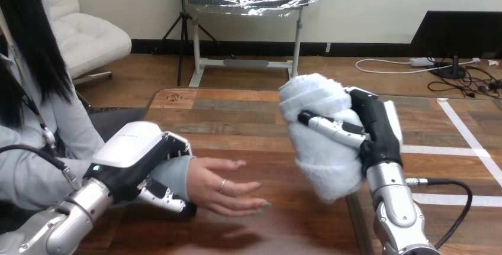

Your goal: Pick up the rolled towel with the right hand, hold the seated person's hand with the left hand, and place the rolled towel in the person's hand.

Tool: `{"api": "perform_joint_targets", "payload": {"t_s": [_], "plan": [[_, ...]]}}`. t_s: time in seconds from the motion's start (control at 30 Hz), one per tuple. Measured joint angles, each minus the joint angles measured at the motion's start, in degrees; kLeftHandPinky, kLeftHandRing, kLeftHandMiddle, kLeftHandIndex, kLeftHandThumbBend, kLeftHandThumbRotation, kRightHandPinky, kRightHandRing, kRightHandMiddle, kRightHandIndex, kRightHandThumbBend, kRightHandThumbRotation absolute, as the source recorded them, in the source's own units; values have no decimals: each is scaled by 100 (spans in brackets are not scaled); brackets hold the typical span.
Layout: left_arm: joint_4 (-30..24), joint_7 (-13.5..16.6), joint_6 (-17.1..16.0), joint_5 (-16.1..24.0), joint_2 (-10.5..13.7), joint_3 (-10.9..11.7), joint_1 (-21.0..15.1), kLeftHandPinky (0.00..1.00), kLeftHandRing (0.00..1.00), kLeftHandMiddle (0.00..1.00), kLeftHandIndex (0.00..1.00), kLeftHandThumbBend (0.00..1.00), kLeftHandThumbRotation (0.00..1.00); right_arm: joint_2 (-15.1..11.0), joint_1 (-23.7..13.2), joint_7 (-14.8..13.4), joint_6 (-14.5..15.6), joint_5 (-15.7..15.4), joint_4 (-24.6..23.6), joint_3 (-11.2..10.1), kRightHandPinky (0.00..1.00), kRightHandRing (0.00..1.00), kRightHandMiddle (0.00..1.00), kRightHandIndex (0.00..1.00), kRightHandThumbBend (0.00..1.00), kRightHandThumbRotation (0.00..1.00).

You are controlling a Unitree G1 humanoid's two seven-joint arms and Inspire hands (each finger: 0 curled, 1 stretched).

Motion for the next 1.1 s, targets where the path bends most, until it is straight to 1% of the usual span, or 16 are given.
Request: {"api": "perform_joint_targets", "payload": {"t_s": [0.1, 0.4, 0.53, 0.73, 0.9, 1.1], "plan": [[-48, 1, -42, -14, -4, 26, 0, 30, 33, 38, 41, 100, 26, 10, 0, -3, 0, -52, 1, 50, 28, 34, 42, 44, 79, 0], [-220, 1, -85, -14, -11, 49, -1, 29, 33, 38, 41, 100, 26, 122, 4, 25, 7, -80, 1, 163, 29, 34, 42, 42, 79, 0], [-266, 1, -99, -15, -20, 60, -1, 29, 33, 38, 41, 100, 26, 185, 15, -105, 7, -213, 0, 261, 29, 34, 42, 42, 80, 0], [-341, 1, -103, -15, -30, 69, -1, 29, 33, 38, 41, 100, 28, 243, 59, -274, 8, -486, 1, 475, 28, 33, 40, 42, 81, 0], [-402, 0, -103, -16, -34, 79, -1, 29, 33, 38, 41, 100, 28, 301, 116, -304, 8, -598, 0, 614, 27, 32, 40, 42, 81, 0], [-441, 0, -103, -25, -47, 98, -1, 29, 33, 38, 41, 100, 26, 383, 197, -310, 9, -694, 0, 691, 27, 32, 40, 41, 81, 0]]}}
